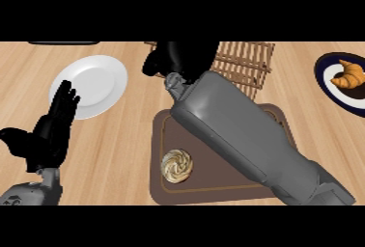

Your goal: Pick the sweet potato from the tray and place it in the tiered shelf

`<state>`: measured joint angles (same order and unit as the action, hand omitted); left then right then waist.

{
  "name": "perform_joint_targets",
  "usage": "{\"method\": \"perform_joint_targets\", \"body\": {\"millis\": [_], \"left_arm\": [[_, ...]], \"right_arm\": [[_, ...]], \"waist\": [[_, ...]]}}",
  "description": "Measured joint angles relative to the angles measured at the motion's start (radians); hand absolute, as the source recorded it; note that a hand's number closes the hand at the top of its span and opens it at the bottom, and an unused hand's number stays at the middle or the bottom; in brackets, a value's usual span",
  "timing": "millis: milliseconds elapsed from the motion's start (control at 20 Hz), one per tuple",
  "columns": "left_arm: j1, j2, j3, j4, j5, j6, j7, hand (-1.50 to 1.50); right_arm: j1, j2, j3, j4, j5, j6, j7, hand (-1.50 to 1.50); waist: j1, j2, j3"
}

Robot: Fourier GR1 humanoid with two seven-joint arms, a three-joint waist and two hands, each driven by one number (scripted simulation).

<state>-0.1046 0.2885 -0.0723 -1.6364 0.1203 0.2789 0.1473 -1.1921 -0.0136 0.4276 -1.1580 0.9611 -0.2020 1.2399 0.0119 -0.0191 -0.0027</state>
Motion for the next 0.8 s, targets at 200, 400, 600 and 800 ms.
{"method": "perform_joint_targets", "body": {"millis": [200,400,600,800], "left_arm": [[0.012,0.012,0.017,-0.017,0.013,-0.013,-0.001,0.00],[0.030,-0.001,0.004,-0.034,0.001,-0.008,-0.008,0.00],[0.025,-0.006,0.007,-0.028,-0.008,-0.003,-0.012,0.00],[0.022,-0.015,0.000,-0.039,-0.014,-0.002,-0.006,0.00]], "right_arm": [[-0.012,0.001,-0.051,0.022,0.060,-0.007,0.000,1.50],[0.002,0.001,-0.082,0.042,0.109,-0.028,-0.007,1.50],[0.017,0.002,-0.122,0.059,0.149,-0.049,-0.028,1.50],[0.038,0.003,-0.157,0.097,0.187,-0.089,-0.054,1.50]], "waist": [[0.001,0.005,0.001],[0.002,0.011,0.001],[0.001,0.016,0.002],[0.006,0.019,0.002]]}}
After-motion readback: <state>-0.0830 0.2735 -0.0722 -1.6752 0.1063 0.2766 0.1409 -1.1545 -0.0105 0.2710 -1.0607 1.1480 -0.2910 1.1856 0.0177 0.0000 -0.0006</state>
